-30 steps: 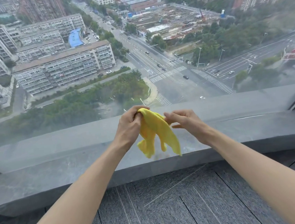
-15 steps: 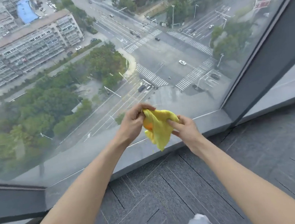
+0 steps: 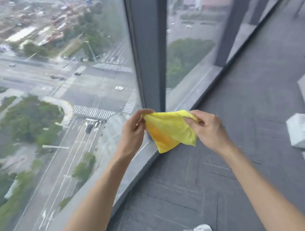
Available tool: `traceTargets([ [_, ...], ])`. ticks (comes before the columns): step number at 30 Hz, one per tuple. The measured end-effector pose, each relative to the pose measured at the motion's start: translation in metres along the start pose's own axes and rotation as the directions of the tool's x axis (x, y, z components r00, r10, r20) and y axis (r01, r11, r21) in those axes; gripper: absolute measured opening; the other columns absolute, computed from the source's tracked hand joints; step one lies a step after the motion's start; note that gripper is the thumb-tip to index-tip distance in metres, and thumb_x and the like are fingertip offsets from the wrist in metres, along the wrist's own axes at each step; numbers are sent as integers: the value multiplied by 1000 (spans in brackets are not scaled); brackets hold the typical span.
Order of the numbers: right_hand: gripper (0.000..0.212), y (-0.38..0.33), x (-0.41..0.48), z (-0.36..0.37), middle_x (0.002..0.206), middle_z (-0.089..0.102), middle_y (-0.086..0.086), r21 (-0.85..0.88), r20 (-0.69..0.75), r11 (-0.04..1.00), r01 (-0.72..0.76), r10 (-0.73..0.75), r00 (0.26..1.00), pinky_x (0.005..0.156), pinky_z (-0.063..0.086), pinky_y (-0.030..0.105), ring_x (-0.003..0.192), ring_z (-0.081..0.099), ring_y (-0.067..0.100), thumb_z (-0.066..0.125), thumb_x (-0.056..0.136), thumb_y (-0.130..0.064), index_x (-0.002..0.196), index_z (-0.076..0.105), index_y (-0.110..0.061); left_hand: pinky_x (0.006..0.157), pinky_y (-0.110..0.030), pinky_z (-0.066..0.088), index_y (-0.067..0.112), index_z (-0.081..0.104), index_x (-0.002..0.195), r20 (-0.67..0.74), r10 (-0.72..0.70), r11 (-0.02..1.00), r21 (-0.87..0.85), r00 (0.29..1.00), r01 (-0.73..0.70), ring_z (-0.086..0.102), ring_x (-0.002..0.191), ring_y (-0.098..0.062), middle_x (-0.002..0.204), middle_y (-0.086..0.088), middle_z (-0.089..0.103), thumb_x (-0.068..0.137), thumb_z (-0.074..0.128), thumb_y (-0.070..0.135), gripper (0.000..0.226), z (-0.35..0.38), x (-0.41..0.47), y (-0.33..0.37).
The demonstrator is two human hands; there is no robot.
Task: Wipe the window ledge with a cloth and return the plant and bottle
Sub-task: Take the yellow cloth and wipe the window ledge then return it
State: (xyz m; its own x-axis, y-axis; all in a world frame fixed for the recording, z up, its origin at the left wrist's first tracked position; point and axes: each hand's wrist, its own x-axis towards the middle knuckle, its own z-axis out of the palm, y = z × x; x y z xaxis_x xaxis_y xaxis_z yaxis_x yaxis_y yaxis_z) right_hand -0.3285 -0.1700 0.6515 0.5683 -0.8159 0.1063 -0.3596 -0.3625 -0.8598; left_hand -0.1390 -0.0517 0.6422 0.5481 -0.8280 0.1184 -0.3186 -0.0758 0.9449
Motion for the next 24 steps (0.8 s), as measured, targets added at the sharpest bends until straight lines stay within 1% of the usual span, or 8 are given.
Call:
traceTargets([
  [3, 22, 24, 26, -74, 96, 74, 5, 264, -62, 962, -76, 95, 994, 81, 54, 28, 85, 68, 14, 65, 89, -1, 107, 71, -13, 68, -20, 52, 13, 66, 110, 72, 31, 998, -55, 997, -27, 71, 66, -18, 82, -10, 69, 90, 37, -17, 46, 66, 46, 41],
  [5, 29, 37, 40, -121, 103, 72, 9, 569, -32, 807, -158, 214, 976, 85, 53, 30, 91, 67, 15, 63, 86, 8, 107, 69, -10, 65, -22, 52, 23, 67, 106, 113, 55, 994, -105, 992, -43, 73, 70, -26, 87, -14, 69, 96, 40, -10, 44, 112, 73, 60],
  [7, 22, 51, 51, -166, 103, 70, 11, 754, -6, 627, -196, 306, 952, 84, 54, 31, 91, 67, 20, 64, 86, 3, 104, 68, -9, 63, -12, 46, 24, 67, 106, 159, 82, 991, -115, 984, -64, 70, 76, -11, 89, -6, 70, 98, 45, -5, 37, 158, 98, 81],
  [8, 17, 60, 58, -186, 100, 70, 11, 783, -28, 594, -185, 330, 943, 81, 54, 30, 88, 67, 20, 65, 87, 1, 102, 67, -8, 63, -9, 44, 22, 66, 106, 177, 104, 989, -126, 979, -82, 67, 78, -3, 92, -3, 70, 98, 48, -3, 33, 180, 108, 93],
  [11, 13, 83, 77, -237, 87, 68, 6, 779, -184, 614, -125, 414, 891, 77, 53, 27, 82, 64, 20, 66, 87, 2, 90, 65, -11, 64, -10, 45, 17, 66, 109, 231, 92, 975, -219, 969, -40, 63, 78, 6, 95, 10, 73, 98, 50, -1, 26, 238, 142, 121],
  [17, 18, 130, 116, -335, 86, 66, 3, 759, -363, 650, -39, 472, 804, 75, 48, 27, 80, 60, 16, 67, 87, 1, 97, 68, -14, 87, -37, 54, 14, 51, 132, 507, -105, 767, -506, 855, 394, 68, 85, -21, 114, -4, 72, 93, 45, -6, 44, 345, 210, 170],
  [21, 24, 177, 151, -393, 91, 66, 6, 639, -440, 763, -99, 468, 766, 85, 49, 37, 88, 60, 19, 71, 86, -4, 109, 68, -11, 76, -30, 58, 13, 51, 134, 526, -12, 811, -492, 851, 316, 69, 83, -13, 100, -2, 74, 93, 56, -6, 46, 417, 261, 185],
  [24, 23, 215, 190, -438, 93, 66, -6, 418, -584, 899, -129, 375, 720, 93, 51, 38, 91, 61, 13, 67, 90, -8, 109, 69, -21, 77, -28, 55, 15, 50, 135, 517, 82, 840, -496, 852, 219, 70, 81, -12, 93, 2, 77, 90, 59, -9, 52, 473, 318, 191],
])
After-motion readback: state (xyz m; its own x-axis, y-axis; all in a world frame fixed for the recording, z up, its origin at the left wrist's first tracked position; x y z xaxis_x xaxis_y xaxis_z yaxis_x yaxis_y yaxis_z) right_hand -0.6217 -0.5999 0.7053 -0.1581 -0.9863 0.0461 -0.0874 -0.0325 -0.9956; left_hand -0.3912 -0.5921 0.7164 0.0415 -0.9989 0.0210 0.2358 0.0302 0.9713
